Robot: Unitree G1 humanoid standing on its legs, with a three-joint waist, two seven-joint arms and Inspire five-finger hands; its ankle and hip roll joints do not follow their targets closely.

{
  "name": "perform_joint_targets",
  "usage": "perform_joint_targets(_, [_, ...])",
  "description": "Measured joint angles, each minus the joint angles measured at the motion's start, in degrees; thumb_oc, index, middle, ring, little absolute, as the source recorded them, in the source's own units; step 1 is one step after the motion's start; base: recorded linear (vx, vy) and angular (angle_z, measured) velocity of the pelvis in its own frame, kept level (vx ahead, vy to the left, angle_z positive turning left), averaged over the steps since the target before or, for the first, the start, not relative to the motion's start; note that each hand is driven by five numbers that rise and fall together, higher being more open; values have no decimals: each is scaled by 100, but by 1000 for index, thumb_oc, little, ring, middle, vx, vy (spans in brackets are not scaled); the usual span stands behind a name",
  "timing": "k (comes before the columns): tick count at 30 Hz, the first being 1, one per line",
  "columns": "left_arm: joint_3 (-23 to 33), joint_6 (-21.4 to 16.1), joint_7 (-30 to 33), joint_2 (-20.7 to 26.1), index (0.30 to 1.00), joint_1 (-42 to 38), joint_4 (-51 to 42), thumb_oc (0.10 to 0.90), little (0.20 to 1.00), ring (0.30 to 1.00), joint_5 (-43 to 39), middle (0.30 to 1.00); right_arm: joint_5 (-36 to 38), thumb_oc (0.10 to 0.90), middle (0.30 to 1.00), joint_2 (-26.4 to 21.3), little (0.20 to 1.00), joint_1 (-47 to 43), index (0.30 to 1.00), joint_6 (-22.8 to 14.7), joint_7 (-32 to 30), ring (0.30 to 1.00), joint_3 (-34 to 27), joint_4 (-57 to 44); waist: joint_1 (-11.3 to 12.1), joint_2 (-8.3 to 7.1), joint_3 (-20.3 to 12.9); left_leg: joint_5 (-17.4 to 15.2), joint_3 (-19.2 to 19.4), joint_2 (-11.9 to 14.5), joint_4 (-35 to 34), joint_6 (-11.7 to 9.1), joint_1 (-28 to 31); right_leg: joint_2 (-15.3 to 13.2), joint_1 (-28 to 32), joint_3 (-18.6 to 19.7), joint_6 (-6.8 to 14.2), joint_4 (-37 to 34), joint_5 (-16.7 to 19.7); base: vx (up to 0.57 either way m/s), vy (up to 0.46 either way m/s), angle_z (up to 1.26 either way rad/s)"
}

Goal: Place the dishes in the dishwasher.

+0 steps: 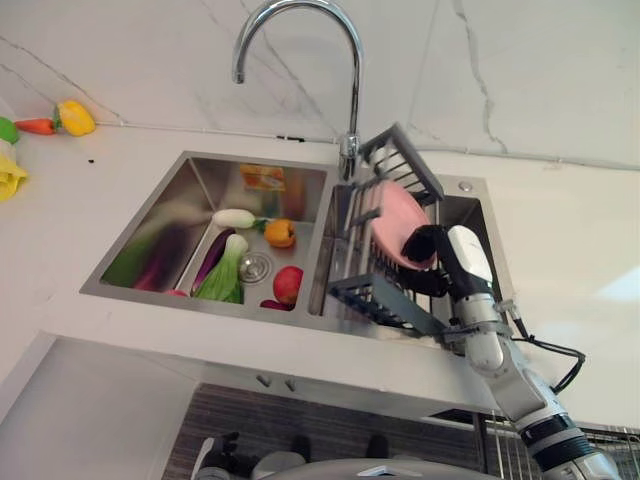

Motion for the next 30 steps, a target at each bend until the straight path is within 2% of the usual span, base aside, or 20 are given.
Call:
perform_joint_targets(1, [4, 14, -8, 1, 900, 4, -1, 800, 900, 900, -4, 900, 275, 515, 472, -19, 472, -2, 472, -23, 67, 472, -39, -29, 3, -10, -12, -1, 13, 0, -1, -1, 5, 0, 3, 11, 13, 0, -2, 12, -4, -4])
perform_joint_targets(2, [4, 14, -8, 1, 900, 4, -1, 800, 900, 900, -4, 900, 275, 515, 472, -19, 472, -2, 472, -23, 67, 472, -39, -29, 3, -10, -12, -1, 13, 0, -1, -1, 5, 0, 3, 11, 13, 0, -2, 12, -5, -4])
perform_joint_targets(3, [49, 18, -58, 9, 900, 5, 0, 800, 900, 900, -4, 900, 497, 544, 516, -106, 516, -2, 516, 66, 243, 516, -130, -182, 11, -28, -32, -2, 25, 0, -3, -2, 6, -1, 3, 19, 22, 0, -1, 0, 0, 0])
perform_joint_targets(4, [85, 20, -72, 9, 900, 8, 1, 800, 900, 900, -4, 900, 560, 800, 900, -108, 900, -2, 900, 88, 297, 900, -180, -202, 11, -36, -44, -2, 27, 1, -4, -2, 6, -1, 3, 20, 22, 0, -1, 0, 0, 0])
perform_joint_targets(10, [192, 22, -179, 12, 900, 118, -1, 800, 900, 900, -20, 900, 285, 800, 900, -340, 900, 38, 900, 402, 550, 900, -257, -187, 16, -60, -74, 0, 31, 1, -1, 0, 4, -1, -3, 24, 23, 0, 9, 0, 0, 0])
perform_joint_targets(13, [207, 4, -236, 19, 900, 129, -2, 800, 900, 900, -20, 900, -271, 800, 900, -951, 900, 30, 900, 441, 725, 900, -334, -241, 54, -57, -76, 0, 17, -3, -1, 0, -5, -6, -8, 17, 12, 0, 17, 0, 0, 0])
perform_joint_targets(15, [222, 2, -261, 27, 900, 140, -3, 800, 900, 900, -11, 900, -739, 800, 900, -1257, 900, 18, 900, 423, 765, 900, -497, -420, 51, -57, -75, 0, 14, -3, 0, 0, -10, -5, -12, 12, 3, 0, 23, 0, 0, 0])
perform_joint_targets(16, [219, 2, -296, 33, 900, 141, -1, 800, 900, 900, -5, 900, -980, 800, 900, -1612, 900, -5, 900, 415, 871, 900, -511, -506, 47, -52, -75, -1, 14, -4, 0, 1, -9, -7, -12, 12, 3, 1, 23, 0, 0, 0])
perform_joint_targets(21, [223, -10, -401, 63, 900, 119, -3, 800, 900, 900, 3, 900, -1506, 800, 900, -2461, 900, -182, 900, 269, 1307, 900, -648, -677, 9, -63, -69, -3, 32, -2, -1, -2, -3, -3, -11, 24, 6, 0, 22, 0, 0, 0])
perform_joint_targets(26, [220, -8, -445, 69, 900, 117, 1, 800, 900, 900, 3, 900, -1698, 800, 900, -2972, 900, -260, 900, 27, 1508, 900, -660, -1145, 3, -63, -66, -5, 37, 0, -1, -5, -8, 0, -23, 30, 32, 0, 4, 0, 0, 0])
perform_joint_targets(30, [222, -10, -446, 80, 900, 113, -2, 800, 900, 900, 3, 900, -1734, 800, 900, -2970, 900, -327, 900, -120, 1506, 900, -661, -1382, -2, -81, -56, -10, 49, -1, 0, 0, -9, 0, -27, 41, 32, 0, 4, 0, 0, 0])
